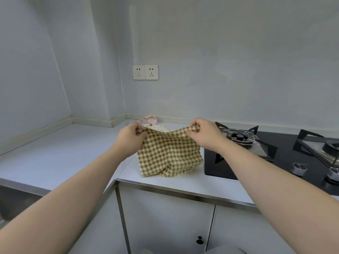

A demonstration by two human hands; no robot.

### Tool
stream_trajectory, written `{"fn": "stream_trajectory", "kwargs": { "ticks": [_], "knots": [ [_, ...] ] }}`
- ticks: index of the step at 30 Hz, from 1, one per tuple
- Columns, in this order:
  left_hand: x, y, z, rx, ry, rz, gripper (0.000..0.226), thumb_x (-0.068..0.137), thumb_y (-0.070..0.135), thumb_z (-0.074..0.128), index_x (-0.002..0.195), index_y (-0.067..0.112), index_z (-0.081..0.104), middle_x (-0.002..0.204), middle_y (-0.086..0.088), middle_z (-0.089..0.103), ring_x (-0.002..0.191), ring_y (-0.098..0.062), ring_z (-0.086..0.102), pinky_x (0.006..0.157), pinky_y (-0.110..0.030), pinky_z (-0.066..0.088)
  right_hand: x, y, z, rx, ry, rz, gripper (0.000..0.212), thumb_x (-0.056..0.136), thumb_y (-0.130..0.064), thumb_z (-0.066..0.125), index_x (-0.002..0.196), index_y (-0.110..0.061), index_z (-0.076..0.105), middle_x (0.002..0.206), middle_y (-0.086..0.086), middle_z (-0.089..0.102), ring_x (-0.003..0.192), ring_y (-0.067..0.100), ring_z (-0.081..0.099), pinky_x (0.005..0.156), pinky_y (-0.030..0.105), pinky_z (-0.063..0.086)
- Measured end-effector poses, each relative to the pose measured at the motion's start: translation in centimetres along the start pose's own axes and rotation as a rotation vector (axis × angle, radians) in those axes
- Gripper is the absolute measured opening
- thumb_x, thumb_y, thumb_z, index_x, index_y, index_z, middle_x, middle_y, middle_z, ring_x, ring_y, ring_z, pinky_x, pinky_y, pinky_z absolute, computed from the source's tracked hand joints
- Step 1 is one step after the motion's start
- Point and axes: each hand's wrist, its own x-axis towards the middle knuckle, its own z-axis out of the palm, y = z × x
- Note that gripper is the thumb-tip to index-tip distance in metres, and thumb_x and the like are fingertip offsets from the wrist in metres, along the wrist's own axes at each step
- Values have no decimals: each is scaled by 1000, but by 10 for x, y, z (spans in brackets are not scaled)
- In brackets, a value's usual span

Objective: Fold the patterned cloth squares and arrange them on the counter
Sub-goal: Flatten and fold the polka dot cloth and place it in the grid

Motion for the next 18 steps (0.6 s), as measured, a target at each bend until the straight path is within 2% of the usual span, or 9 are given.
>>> {"fn": "stream_trajectory", "kwargs": {
  "ticks": [2,6,9,12,16,18],
  "knots": [
    [2,-10,11,18,-58,-17,3,101,16,56,98,18,57,95,-10,69,66,-21,71,62,-29,57,2,8,12,-40,-84,20,9,89,-22,66,98,-24,63,84,-4,65,69,14,59,52,21,40],
    [5,-31,28,106,-166,-49,6,101,20,57,106,17,58,95,-9,69,71,-25,73,61,-31,58,6,28,35,-90,-238,43,16,87,-13,56,93,-25,65,96,-3,66,83,18,66,63,24,50],
    [9,-42,35,214,-220,-43,7,99,23,58,106,20,59,92,-6,69,73,-28,71,69,-42,61,13,43,51,-128,-311,61,19,87,-14,54,99,-24,65,102,-5,64,87,14,62,66,23,48],
    [14,-51,42,288,-246,-41,9,98,17,57,107,20,60,93,-2,66,76,-24,67,63,-34,54,21,55,64,-139,-342,83,19,87,-15,53,99,-27,62,101,-3,64,85,14,63,71,28,52],
    [24,-67,54,364,-274,9,17,96,16,60,111,19,66,102,4,63,97,-20,60,75,-28,43,32,65,82,-142,-376,104,26,90,-14,52,112,-27,56,107,-2,63,89,15,62,71,28,49],
    [30,-75,62,378,-278,13,19,95,17,60,114,18,65,106,2,63,101,-20,58,78,-27,41,38,67,93,-161,-374,91,34,92,-13,52,124,-26,52,114,0,60,97,18,59,82,33,52]
  ]
}}
